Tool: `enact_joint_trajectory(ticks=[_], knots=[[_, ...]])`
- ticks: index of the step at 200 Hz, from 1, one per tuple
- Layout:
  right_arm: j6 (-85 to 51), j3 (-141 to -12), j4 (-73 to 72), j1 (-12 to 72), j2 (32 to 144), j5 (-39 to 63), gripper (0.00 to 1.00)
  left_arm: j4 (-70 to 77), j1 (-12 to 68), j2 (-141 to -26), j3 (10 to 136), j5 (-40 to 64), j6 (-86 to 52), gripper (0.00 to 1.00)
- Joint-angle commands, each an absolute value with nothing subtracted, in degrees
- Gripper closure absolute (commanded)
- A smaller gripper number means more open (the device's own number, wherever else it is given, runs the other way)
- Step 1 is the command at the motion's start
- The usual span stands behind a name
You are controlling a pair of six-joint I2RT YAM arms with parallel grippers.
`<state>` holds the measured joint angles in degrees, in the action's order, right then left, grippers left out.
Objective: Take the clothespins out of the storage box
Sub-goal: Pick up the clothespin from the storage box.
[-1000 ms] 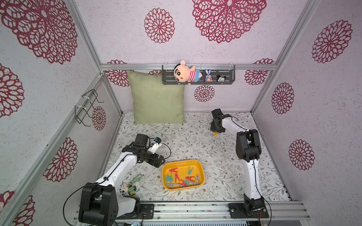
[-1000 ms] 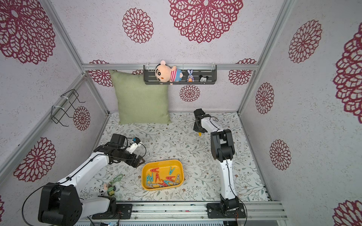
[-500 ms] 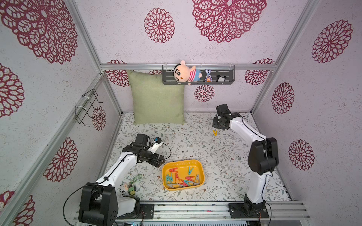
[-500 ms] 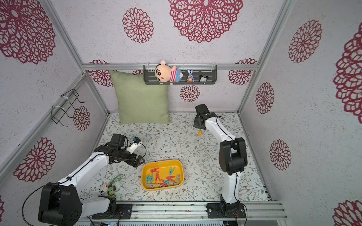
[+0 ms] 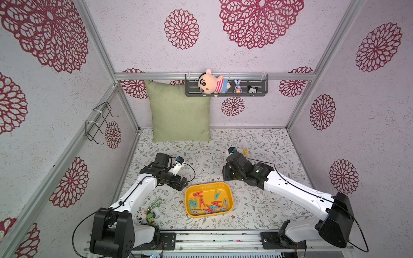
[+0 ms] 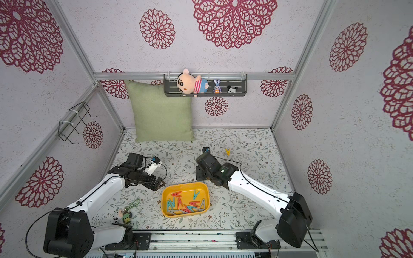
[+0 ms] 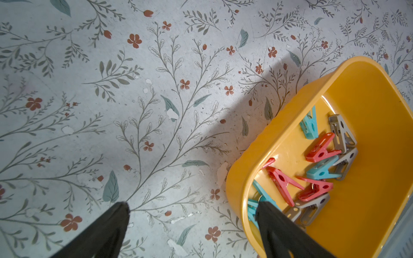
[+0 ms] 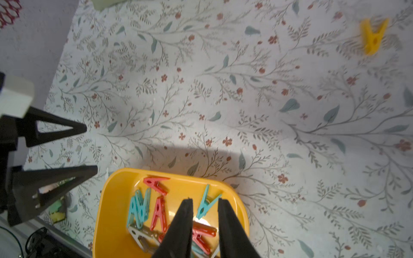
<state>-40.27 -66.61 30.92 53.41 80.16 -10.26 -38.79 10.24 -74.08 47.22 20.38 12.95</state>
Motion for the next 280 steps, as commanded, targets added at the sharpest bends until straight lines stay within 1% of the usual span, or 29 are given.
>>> enact_joint_trajectory(ticks=[1,32,68,93,169,280], knots=[[-47.1,-66.8,30.9,58.8,81.8,-13.5,0.75,-38.0,11.0,-74.7,47.1,20.5,12.6,0.03],[-51.6,-64.3,25.4,63.5,85.3,-14.9,0.75,-38.1,11.3,-74.7,47.2,20.8,12.6,0.03],[-53.1,-65.4,27.5,65.3,91.6,-16.2,0.76,-38.6,11.6,-74.7,47.3,21.3,12.6,0.03],[-54.3,-65.2,29.0,65.6,94.1,-18.6,0.77,-38.5,11.9,-74.7,47.2,21.3,12.7,0.03],[-55.1,-64.8,28.8,65.8,99.8,-20.9,0.81,-38.5,12.6,-74.8,47.3,21.0,12.6,0.03],[-55.1,-64.8,28.2,66.3,103.6,-22.0,0.81,-38.6,12.9,-74.5,47.2,20.9,12.8,0.03]])
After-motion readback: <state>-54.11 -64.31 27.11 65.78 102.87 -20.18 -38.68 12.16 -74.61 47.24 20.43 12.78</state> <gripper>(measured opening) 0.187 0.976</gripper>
